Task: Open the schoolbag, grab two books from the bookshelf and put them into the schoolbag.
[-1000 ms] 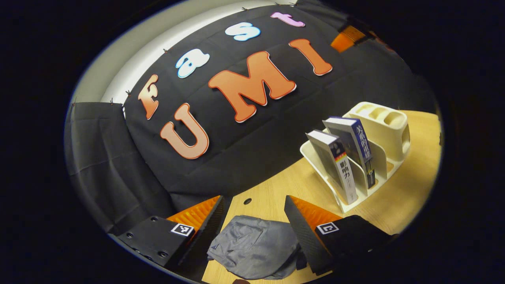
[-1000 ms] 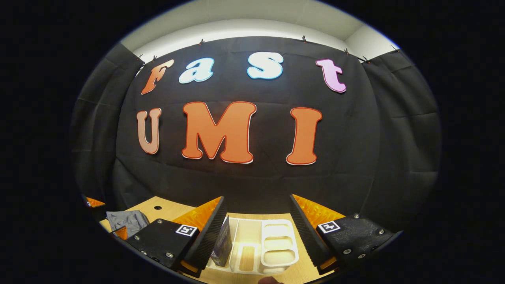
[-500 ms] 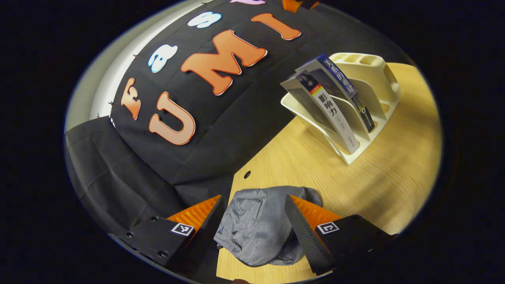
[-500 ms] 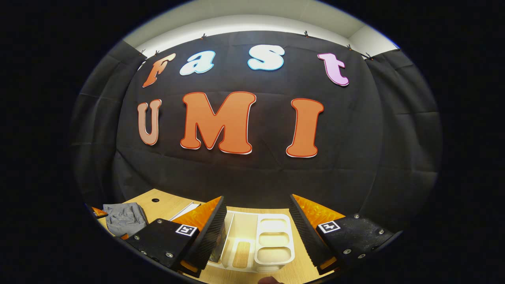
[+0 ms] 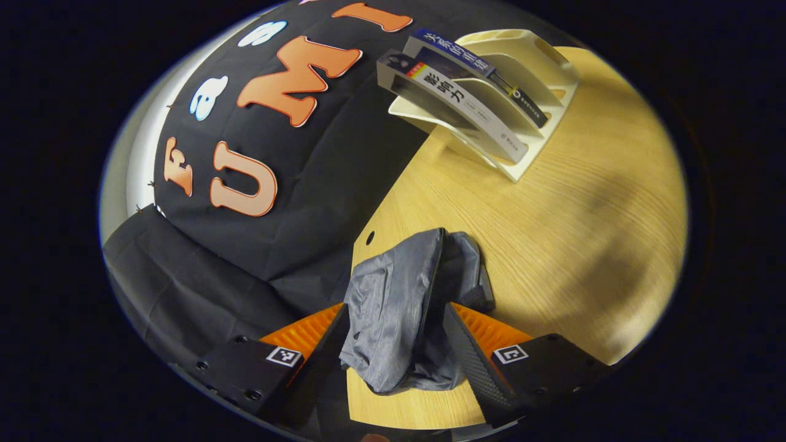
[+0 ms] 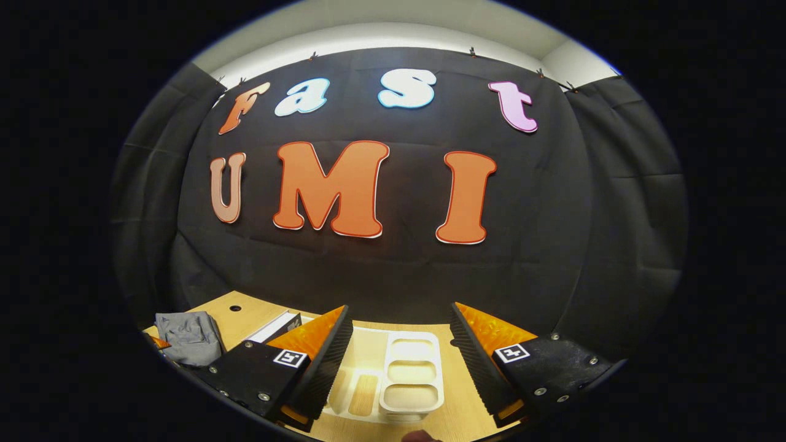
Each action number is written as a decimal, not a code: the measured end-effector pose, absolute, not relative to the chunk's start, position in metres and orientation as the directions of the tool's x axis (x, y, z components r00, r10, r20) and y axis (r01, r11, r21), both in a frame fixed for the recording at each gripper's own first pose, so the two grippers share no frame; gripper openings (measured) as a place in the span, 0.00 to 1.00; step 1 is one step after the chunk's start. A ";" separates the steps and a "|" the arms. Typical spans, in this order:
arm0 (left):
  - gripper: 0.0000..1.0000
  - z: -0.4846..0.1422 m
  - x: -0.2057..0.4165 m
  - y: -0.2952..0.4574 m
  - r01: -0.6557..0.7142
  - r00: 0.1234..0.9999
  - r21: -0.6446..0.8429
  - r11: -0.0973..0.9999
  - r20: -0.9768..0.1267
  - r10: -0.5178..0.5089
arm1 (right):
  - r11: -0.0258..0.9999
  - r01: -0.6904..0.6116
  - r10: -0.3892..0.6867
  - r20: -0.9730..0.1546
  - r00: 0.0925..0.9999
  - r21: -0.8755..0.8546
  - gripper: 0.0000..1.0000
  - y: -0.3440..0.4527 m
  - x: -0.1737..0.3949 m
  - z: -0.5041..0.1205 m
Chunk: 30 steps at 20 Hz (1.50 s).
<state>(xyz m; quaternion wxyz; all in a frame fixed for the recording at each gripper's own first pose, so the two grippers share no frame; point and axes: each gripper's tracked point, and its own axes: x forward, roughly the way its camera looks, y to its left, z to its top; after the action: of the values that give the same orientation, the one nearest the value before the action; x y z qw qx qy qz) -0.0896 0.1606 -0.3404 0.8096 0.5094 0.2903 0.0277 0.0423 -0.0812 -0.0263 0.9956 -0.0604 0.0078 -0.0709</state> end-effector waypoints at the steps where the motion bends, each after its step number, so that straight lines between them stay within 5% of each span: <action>1: 0.97 -0.343 -0.090 0.164 0.247 0.827 0.846 0.473 -0.439 0.352 | 0.982 0.142 -0.143 -0.006 0.990 -0.121 0.95 -0.083 0.042 -0.025; 13: 0.90 -0.344 -0.062 0.195 0.200 0.789 0.865 0.460 -0.421 0.448 | 0.980 0.168 -0.170 -0.009 0.985 -0.111 0.95 -0.108 0.031 -0.024; 16: 0.67 -0.354 -0.057 0.199 0.224 0.759 0.840 0.494 -0.468 0.453 | 0.979 0.168 -0.170 -0.006 0.985 -0.118 0.95 -0.110 0.029 -0.023; 17: 0.70 -0.355 -0.055 0.197 0.231 0.754 0.829 0.509 -0.483 0.445 | 0.979 0.164 -0.167 -0.010 0.986 -0.120 0.95 -0.110 0.029 -0.023; 18: 0.47 -0.355 -0.056 0.197 0.235 0.750 0.814 0.531 -0.499 0.433 | 0.979 0.162 -0.165 -0.011 0.986 -0.123 0.95 -0.110 0.028 -0.023; 22: 0.12 -0.342 -0.055 0.200 0.238 0.726 0.763 0.601 -0.551 0.412 | 0.980 0.157 -0.159 -0.008 0.987 -0.120 0.95 -0.111 0.028 -0.023; 30: 0.06 -0.319 -0.046 0.206 0.307 0.670 0.611 0.729 -0.683 0.290 | 0.975 0.184 -0.187 -0.012 0.982 -0.123 0.95 -0.102 0.032 -0.022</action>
<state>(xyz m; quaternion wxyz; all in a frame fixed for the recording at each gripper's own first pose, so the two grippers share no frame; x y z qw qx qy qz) -0.0456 0.2060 -0.3194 0.8366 0.3678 0.4060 -0.0049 0.0322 -0.1019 -0.0219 0.9937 -0.0609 0.0119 -0.0934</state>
